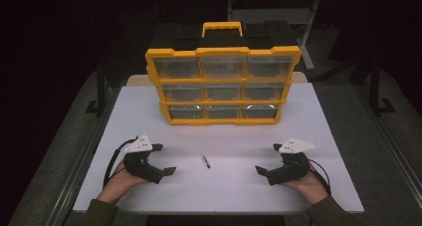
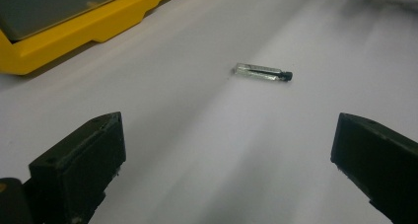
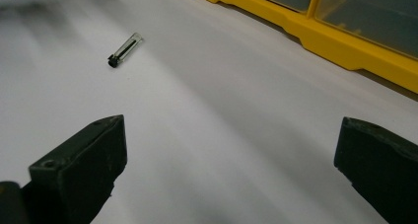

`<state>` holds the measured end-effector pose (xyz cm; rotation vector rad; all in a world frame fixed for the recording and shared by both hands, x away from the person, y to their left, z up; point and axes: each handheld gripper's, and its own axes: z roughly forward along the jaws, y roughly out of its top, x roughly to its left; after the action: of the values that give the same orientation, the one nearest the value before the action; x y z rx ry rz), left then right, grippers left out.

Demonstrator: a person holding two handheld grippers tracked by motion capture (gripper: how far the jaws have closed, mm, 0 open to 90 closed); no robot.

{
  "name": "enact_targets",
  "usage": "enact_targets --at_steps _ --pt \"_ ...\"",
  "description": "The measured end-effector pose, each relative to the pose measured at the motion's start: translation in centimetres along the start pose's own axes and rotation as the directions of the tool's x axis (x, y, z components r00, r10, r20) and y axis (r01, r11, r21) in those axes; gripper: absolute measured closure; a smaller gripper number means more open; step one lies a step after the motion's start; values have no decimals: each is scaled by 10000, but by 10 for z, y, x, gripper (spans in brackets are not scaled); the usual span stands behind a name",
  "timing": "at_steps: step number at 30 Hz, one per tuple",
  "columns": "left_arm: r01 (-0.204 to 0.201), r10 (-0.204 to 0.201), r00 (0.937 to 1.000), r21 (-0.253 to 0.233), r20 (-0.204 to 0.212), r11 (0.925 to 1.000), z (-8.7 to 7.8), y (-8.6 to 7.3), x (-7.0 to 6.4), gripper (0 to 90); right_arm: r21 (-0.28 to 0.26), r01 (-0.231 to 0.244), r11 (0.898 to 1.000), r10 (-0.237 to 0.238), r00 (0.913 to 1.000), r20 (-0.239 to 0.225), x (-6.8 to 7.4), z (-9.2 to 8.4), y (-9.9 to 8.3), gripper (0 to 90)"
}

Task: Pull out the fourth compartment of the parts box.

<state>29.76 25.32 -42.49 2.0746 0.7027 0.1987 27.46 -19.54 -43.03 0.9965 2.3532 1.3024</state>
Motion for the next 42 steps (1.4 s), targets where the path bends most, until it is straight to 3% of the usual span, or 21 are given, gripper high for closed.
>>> enact_targets --at_steps 9,14,23,30,42 --pt "-119 119 9998 28 170 9999 4 7 4 2 -64 3 10000 -3 10000 -21 -1 1 0 0" --pt "81 -77 9995 -142 294 9999 5 11 4 3 -83 -84 9999 83 10000 -49 -1 0 0 0" --pt "-79 96 9991 -390 420 9992 7 22 4 3 28 -28 10000 28 9999 -122 0 3 0 0" --pt "43 -17 9989 -550 473 9985 9 27 7 3 55 -48 10000 48 9999 -103 -1 3 0 0" --pt "-186 218 9981 -560 583 9983 18 38 6 3 32 -100 9999 101 9999 -122 -1 2 0 0"
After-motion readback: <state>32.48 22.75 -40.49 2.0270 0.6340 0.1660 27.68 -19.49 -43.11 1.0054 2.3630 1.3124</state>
